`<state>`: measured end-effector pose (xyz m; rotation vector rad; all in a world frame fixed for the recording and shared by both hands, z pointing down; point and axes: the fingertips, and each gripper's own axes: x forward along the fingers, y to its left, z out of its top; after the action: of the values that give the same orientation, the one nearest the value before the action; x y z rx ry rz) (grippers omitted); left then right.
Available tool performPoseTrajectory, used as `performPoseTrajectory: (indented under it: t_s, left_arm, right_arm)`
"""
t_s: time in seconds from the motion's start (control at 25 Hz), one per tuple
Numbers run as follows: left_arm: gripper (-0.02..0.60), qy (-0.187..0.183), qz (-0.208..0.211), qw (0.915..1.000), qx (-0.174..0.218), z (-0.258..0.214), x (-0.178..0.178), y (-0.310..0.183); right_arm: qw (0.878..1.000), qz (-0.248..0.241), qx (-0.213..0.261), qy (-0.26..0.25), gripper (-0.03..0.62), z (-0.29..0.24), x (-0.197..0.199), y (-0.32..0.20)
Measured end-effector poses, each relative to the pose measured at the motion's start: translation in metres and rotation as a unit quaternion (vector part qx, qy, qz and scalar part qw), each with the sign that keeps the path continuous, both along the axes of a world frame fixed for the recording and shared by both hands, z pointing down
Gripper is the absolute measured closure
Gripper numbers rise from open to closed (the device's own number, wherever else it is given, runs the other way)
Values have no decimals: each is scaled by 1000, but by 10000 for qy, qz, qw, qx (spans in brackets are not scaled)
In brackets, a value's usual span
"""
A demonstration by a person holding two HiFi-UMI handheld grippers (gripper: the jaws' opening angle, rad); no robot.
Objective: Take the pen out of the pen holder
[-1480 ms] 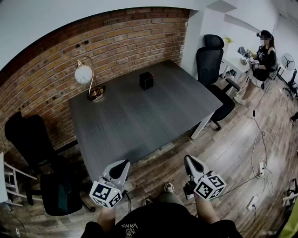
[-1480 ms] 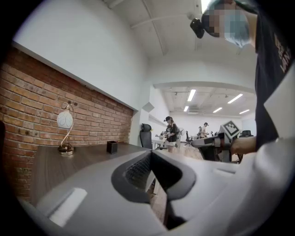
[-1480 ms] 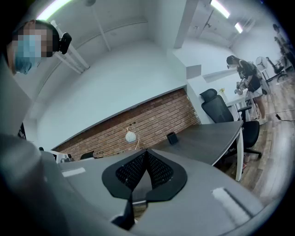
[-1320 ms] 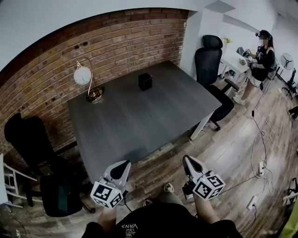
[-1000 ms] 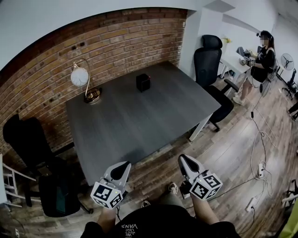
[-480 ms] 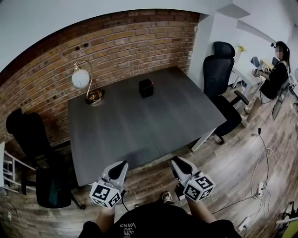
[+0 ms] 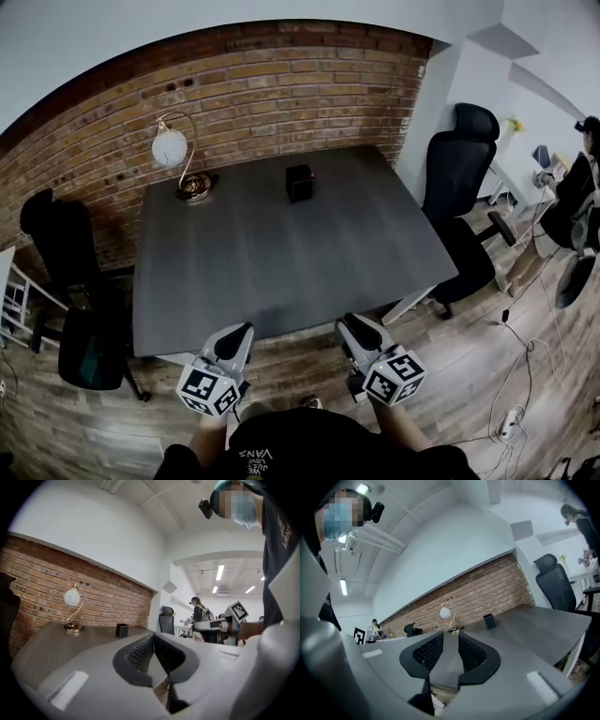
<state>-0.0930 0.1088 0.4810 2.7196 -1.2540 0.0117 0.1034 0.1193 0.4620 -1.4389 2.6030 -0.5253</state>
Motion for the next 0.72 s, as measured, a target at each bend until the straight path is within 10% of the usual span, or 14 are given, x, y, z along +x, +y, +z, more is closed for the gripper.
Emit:
performPoseTrajectory:
  t_s: [0.72]
  left_arm:
    - [528,16,-215,9994,-283,14,17,-52]
  right_arm:
    - [9999,-51,-154,14,510,8,28,-69]
